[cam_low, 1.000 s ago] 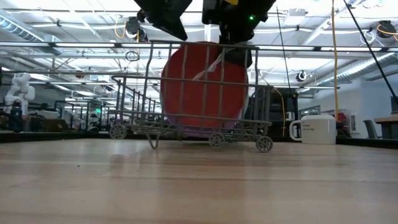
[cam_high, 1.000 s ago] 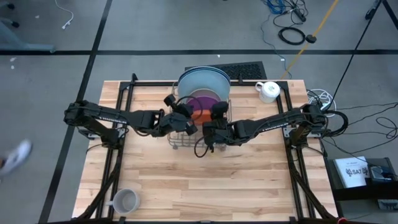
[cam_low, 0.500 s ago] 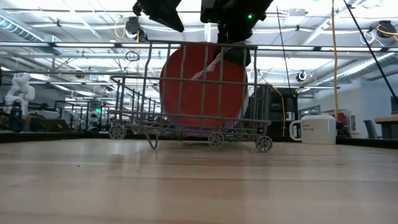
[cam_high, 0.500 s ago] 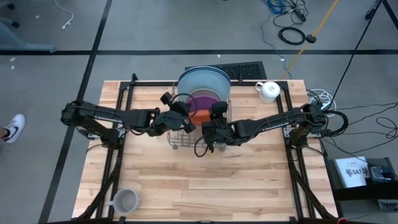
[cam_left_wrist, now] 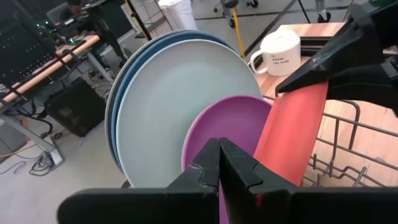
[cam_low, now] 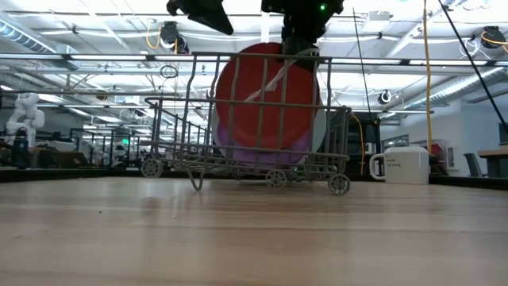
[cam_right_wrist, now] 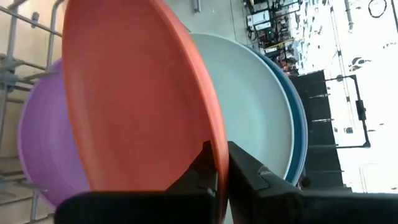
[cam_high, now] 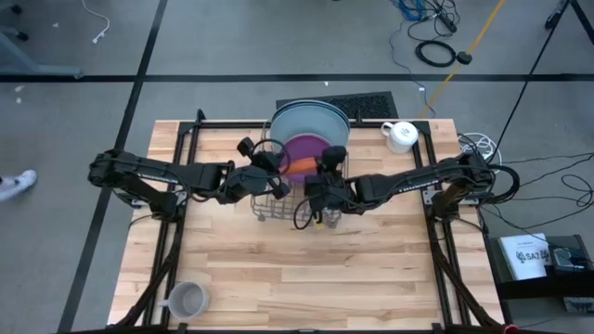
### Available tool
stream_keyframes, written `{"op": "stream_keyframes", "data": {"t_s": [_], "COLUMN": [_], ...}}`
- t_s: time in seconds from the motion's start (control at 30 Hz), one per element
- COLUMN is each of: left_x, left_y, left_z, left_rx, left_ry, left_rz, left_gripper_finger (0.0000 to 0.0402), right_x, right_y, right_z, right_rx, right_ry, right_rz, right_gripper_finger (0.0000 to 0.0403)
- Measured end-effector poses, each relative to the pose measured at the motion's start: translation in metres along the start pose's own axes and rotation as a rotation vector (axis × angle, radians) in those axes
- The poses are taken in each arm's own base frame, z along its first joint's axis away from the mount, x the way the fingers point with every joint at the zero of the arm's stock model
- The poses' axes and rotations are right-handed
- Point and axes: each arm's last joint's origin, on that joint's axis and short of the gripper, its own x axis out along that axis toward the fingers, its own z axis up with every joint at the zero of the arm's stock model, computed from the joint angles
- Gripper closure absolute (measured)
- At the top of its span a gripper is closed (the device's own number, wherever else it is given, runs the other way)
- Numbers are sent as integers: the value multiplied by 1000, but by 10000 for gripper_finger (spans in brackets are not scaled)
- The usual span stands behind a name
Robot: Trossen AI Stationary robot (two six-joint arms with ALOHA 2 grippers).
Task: Sort dishes
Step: Put the orange plate into the dish rack
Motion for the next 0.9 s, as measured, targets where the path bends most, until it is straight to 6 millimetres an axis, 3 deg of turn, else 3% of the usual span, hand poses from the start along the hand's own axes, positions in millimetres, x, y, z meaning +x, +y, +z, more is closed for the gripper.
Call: {"op": "stream_keyframes", "data": {"t_s": [0.4, 0.9], "left_x": [0, 0], "left_y": [0, 0], "left_z": [0, 0], "left_rx": [1, 2], "left_ry": [1, 2], "left_rz": [0, 0], "left_gripper_finger": [398, 398], "right_x": [-2, 2], "right_y": [-3, -35], "right_z": [4, -14], "right_rx": [137, 506], "right_ry": [-48, -15], "right_rz": [37, 131], "right_gripper_finger": [399, 399]}}
